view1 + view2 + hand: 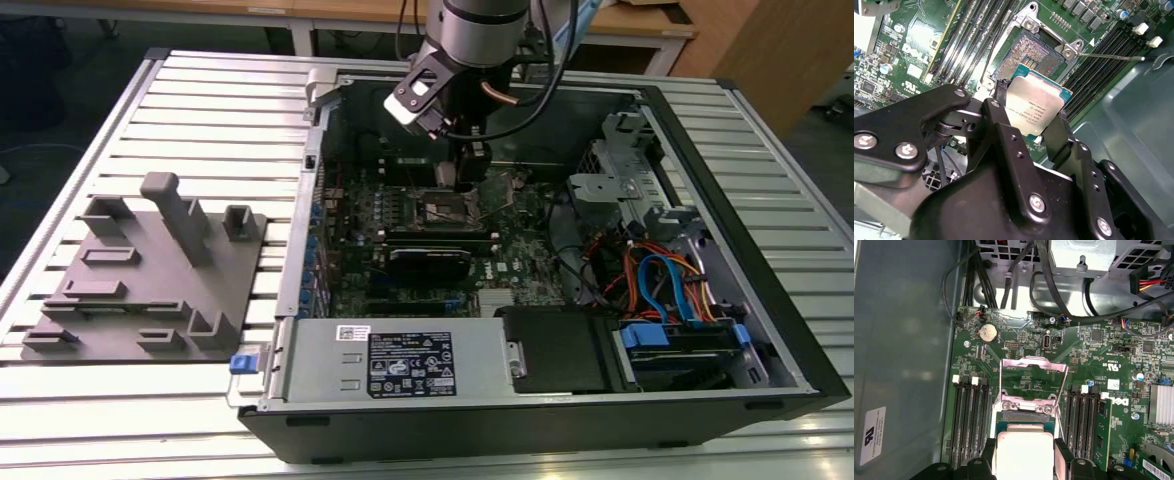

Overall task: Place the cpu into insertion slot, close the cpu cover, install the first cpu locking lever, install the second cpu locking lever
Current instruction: 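Place the cpu into insertion slot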

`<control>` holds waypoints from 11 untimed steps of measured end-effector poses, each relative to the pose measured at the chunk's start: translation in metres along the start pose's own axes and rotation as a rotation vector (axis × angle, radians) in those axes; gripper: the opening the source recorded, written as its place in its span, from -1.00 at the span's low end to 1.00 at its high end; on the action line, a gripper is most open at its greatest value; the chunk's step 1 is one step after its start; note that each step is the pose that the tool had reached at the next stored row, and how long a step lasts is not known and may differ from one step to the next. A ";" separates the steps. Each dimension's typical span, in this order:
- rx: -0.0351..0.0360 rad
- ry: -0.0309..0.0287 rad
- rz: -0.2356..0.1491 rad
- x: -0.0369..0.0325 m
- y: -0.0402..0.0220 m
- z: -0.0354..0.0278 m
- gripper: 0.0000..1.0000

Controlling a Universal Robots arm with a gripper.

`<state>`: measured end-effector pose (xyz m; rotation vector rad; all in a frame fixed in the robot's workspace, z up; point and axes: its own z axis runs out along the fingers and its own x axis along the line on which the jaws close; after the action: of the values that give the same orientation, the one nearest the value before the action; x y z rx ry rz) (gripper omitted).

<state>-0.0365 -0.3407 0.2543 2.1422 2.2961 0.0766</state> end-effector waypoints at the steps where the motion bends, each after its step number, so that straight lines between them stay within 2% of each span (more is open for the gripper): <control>1: 0.0002 -0.0003 0.001 0.0000 0.0000 0.0006 0.07; 11: -0.0012 -0.0021 0.047 0.0002 -0.0019 0.0143 0.07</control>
<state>-0.0379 -0.3401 0.2400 2.1947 2.2443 0.0757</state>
